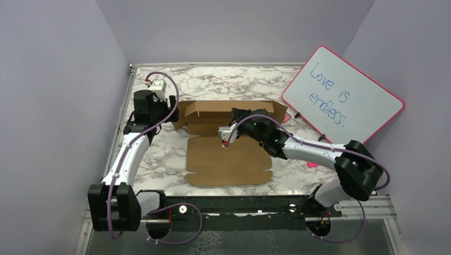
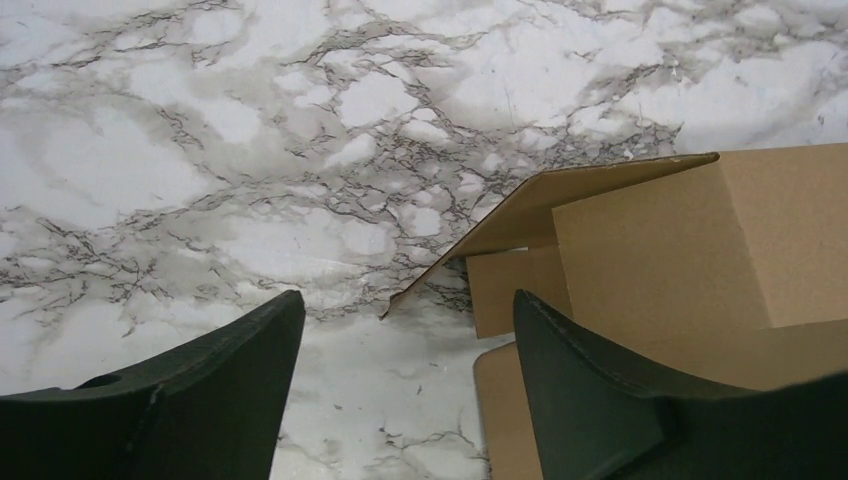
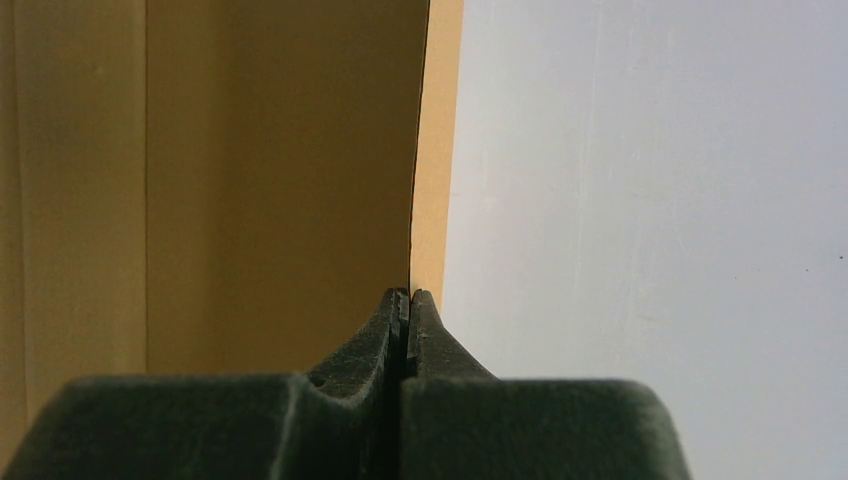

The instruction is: Fold the paper box

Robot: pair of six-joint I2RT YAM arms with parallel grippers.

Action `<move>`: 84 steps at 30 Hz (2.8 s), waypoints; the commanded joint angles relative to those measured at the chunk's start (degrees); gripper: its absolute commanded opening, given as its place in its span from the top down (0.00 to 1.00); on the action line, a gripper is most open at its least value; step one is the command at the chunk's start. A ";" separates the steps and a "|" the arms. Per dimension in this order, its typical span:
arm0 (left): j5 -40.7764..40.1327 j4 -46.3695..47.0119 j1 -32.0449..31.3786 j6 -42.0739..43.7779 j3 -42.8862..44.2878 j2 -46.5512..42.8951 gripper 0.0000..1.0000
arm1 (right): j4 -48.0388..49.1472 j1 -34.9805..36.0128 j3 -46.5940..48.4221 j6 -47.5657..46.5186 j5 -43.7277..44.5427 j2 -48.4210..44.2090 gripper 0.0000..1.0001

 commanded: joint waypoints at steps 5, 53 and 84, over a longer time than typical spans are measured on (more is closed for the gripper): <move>6.55 -0.43 0.27 11.21 5.96 5.44 0.34 | -8.99 0.42 0.32 1.71 -0.91 -0.85 0.99; 8.23 9.67 -11.25 -13.14 10.02 5.47 0.98 | 3.88 0.50 9.07 -9.63 3.40 9.03 0.99; 3.11 28.26 -17.31 -25.17 -20.44 -5.48 0.91 | 18.62 9.65 -11.38 -16.48 11.15 4.89 0.99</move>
